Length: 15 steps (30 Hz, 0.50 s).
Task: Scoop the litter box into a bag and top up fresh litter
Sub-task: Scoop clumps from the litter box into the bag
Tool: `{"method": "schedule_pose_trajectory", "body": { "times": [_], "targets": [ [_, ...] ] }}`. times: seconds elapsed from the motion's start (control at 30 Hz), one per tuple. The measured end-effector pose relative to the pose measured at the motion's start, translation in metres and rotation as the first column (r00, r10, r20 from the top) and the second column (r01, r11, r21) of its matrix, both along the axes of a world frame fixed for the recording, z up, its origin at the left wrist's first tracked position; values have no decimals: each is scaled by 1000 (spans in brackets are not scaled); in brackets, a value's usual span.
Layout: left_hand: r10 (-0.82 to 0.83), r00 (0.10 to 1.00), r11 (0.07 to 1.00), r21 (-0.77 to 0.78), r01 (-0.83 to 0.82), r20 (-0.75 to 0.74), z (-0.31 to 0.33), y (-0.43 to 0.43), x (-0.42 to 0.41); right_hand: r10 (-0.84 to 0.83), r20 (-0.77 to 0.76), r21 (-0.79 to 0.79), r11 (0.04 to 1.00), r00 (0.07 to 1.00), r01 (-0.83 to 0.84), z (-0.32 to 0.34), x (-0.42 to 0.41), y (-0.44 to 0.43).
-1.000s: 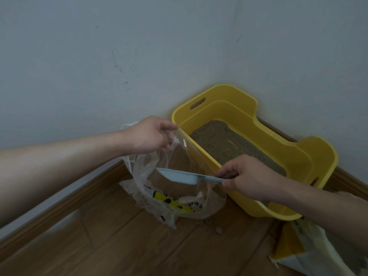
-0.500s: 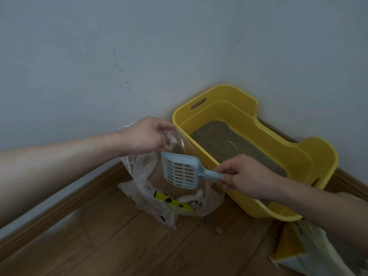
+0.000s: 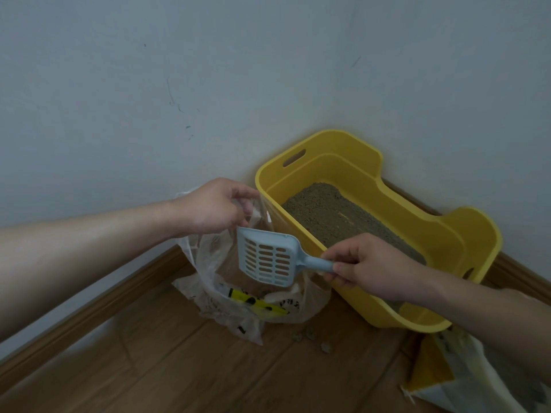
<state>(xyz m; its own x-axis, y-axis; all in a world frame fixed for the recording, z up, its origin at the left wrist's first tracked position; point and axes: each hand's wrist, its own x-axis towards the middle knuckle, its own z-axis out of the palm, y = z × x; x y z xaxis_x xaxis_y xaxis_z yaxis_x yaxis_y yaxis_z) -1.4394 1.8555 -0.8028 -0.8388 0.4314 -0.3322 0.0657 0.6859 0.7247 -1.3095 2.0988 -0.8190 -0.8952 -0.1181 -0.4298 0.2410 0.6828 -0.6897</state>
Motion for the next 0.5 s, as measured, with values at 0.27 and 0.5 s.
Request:
{"method": "schedule_pose_trajectory", "body": {
  "times": [0.27, 0.5],
  "targets": [
    [9, 1000, 1000, -3, -9, 1, -6, 1, -4, -26, -55, -9, 1000, 998, 25, 10, 8, 14],
    [17, 1000, 1000, -7, -17, -9, -7, 4, -4, -64, -99, 6, 998, 993, 65, 14, 9, 26]
  ]
}}
